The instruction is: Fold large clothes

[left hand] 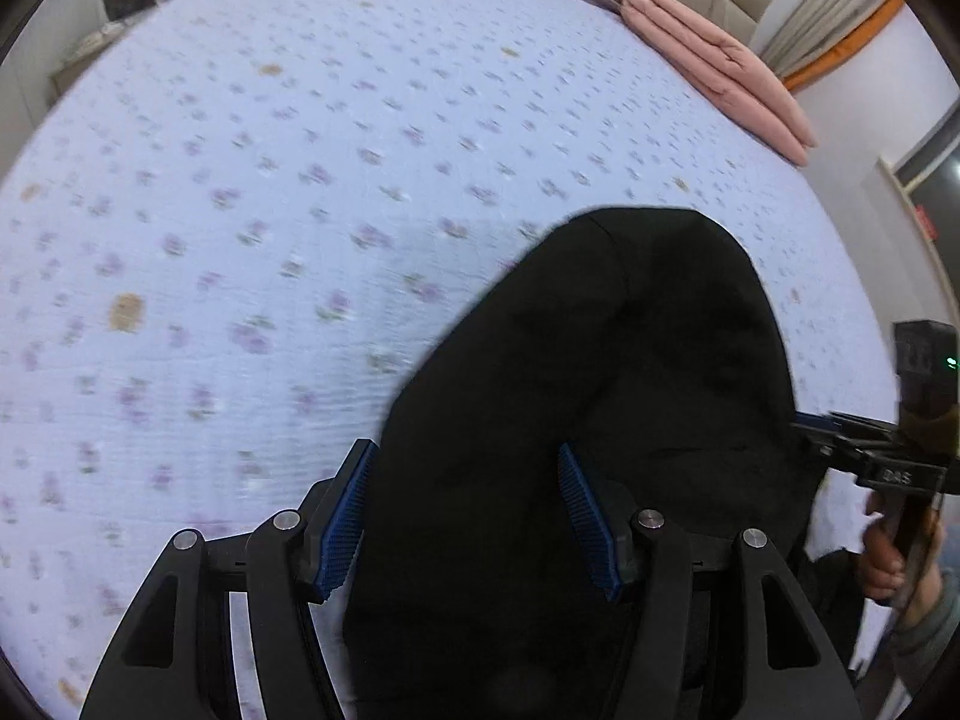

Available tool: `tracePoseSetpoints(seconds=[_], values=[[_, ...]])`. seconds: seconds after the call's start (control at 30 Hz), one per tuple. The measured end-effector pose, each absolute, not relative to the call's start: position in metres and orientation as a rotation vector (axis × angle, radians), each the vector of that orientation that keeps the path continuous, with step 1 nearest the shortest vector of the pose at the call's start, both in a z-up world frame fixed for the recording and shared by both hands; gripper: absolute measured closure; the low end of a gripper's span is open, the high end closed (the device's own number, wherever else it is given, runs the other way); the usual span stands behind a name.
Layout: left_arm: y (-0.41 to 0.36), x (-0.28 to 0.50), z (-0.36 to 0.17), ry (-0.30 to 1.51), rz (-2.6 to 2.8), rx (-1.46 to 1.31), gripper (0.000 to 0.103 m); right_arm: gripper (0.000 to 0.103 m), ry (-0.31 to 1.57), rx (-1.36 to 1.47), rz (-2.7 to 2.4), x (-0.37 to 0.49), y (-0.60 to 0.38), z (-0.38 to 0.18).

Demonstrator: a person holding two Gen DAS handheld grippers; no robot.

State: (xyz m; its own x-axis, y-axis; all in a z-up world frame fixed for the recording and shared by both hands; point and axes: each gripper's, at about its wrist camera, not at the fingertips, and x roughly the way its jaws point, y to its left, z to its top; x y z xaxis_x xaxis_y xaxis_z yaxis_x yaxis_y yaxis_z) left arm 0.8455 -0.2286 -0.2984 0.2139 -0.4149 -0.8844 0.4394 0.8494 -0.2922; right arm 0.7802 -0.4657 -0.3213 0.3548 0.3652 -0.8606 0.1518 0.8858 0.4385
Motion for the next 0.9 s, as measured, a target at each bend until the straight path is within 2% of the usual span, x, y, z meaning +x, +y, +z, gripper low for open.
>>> tracePoseSetpoints(seconds=[0.07,0.1,0.13,0.17,0.2,0.23,0.3,0.4,0.57,0.73,0.9], values=[[-0.236,0.845,-0.301,1.211,-0.581,0.053,0.040,0.052,1.208,0.526,0.165,0.787,-0.465,-0.325],[-0.239,0.843,-0.301,1.198,-0.573,0.074,0.043,0.049,1.211,0.528,0.167,0.795,-0.456,-0.323],[-0.242,0.839,-0.299,1.183,-0.567,0.097,0.050,0.050,1.212,0.525,0.171,0.795,-0.454,-0.322],[-0.243,0.837,-0.297,1.165,-0.563,0.113,0.065,0.053,1.214,0.514,0.175,0.796,-0.450,-0.321],[-0.244,0.833,-0.293,1.148,-0.558,0.128,0.077,0.062,1.213,0.503,0.177,0.797,-0.449,-0.321],[-0.244,0.827,-0.286,1.123,-0.546,0.157,0.081,0.074,1.210,0.484,0.180,0.798,-0.448,-0.318],[-0.238,0.817,-0.270,1.088,-0.536,0.177,0.089,0.084,1.182,0.415,0.167,0.788,-0.431,-0.302],[-0.228,0.790,-0.241,1.034,-0.537,0.183,0.091,0.089,1.135,0.363,0.167,0.769,-0.417,-0.276],[-0.211,0.722,-0.189,0.945,-0.526,0.229,0.091,0.090,1.046,0.238,0.140,0.721,-0.390,-0.216],[-0.186,0.640,-0.146,0.875,-0.517,0.267,0.092,0.093,0.987,0.138,0.104,0.637,-0.376,-0.173],[-0.167,0.558,-0.129,0.862,-0.495,0.306,0.093,0.094,0.945,0.026,0.052,0.548,-0.344,-0.141]])
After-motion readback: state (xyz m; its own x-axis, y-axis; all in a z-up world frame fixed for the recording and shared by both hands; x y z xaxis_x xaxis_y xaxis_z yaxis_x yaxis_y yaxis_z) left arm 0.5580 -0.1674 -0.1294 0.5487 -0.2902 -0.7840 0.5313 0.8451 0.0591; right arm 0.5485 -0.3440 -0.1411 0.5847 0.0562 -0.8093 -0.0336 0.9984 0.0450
